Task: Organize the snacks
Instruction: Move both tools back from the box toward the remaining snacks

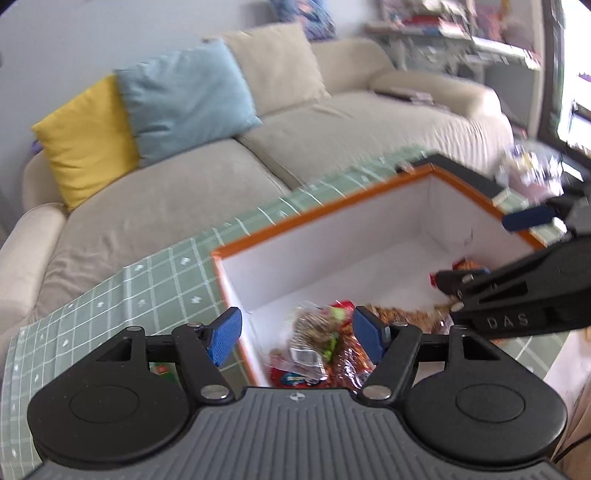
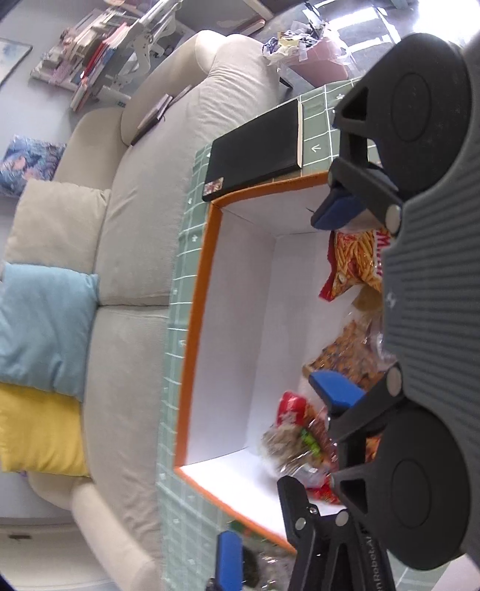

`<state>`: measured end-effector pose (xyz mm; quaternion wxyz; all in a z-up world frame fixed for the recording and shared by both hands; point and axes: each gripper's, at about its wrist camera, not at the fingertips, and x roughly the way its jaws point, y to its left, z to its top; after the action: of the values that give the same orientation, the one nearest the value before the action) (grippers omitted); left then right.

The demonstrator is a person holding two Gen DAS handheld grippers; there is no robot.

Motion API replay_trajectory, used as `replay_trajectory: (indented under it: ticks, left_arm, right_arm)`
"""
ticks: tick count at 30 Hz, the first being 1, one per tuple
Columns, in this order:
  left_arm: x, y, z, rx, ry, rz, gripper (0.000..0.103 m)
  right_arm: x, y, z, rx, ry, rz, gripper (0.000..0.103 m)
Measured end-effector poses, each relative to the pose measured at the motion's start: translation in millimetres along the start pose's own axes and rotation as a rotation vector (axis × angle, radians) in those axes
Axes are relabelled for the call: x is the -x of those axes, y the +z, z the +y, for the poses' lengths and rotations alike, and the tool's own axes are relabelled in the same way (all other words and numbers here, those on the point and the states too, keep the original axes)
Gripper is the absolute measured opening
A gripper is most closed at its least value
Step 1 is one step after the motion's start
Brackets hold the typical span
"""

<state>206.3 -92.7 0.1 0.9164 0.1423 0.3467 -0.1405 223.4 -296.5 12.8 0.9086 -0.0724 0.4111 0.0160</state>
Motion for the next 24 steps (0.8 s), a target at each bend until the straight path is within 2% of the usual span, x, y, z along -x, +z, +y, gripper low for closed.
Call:
replay_trajectory:
  ticks: [6,11,18,24]
  left_arm:
    - [29,-11,35,0.099,0.056,-0.082,0.081]
    - [48,-29,66,0.158,0.119,-0.114,0.081]
    - [63,-64,105,0.225,0.161,-0.1,0.082]
    - [71,-102,132,0.258,0.184,-0.086,0.083]
  right_arm:
    - [28,-7,22,-0.126,0.015,-0.09,0.084]
    - [46,-19,55,-0.173,0.054,-0.158,0.084]
    - [58,-32,106,-0.158,0.149,-0.222,0.084]
    - [64,-39,154,-0.05,0.221,-0.244,0.083]
